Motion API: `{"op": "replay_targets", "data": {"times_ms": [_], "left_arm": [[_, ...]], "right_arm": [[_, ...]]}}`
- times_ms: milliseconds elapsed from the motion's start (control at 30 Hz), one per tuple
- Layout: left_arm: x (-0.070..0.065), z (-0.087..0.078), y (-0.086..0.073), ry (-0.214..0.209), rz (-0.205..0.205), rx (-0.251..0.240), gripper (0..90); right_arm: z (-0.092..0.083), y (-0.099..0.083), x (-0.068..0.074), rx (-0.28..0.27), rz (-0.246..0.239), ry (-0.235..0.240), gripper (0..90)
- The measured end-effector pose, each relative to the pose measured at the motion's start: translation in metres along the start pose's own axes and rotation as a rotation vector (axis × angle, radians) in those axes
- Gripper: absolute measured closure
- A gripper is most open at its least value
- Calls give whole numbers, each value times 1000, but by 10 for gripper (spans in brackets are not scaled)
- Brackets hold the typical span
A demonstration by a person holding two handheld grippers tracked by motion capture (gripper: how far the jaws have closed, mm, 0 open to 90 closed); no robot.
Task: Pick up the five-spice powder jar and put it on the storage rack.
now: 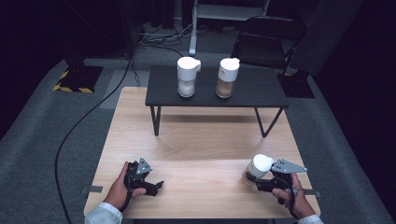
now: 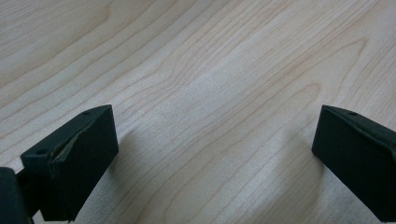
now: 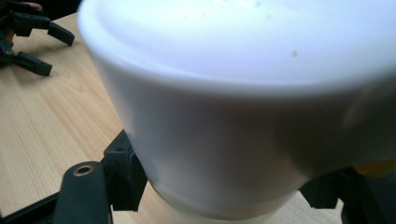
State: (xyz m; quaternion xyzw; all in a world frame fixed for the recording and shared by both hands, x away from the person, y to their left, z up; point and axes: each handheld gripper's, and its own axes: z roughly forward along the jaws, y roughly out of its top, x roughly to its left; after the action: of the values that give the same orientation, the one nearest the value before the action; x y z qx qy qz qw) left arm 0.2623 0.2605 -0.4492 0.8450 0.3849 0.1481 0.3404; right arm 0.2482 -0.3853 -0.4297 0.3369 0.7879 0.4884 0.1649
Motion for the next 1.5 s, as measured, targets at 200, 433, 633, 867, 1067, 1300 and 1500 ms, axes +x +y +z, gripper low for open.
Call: {"op": "replay_targets", "data": {"times_ms": [200,433,633,867,1067,1300,1500], "left_arm": [[0,0,0,0,0,0,0],[0,0,0,1,0,1,0],[0,0,0,0,0,0,0],[0,0,0,0,0,0,0],[0,0,0,1,0,0,0],[0,0,0,0,0,0,0],[0,0,0,0,0,0,0]], "right_arm": [[2,5,3,-6,8,-24,301],[1,11,7,-9,22,-54,301],[0,18,12,-5,35,-86,301],[-1,26,16,-9,49,-113,301],[0,36,20,-12,60,-142,301],[2,51,24,-21,78,-171,301],[1,64,30,-26,70,-211,301]]}}
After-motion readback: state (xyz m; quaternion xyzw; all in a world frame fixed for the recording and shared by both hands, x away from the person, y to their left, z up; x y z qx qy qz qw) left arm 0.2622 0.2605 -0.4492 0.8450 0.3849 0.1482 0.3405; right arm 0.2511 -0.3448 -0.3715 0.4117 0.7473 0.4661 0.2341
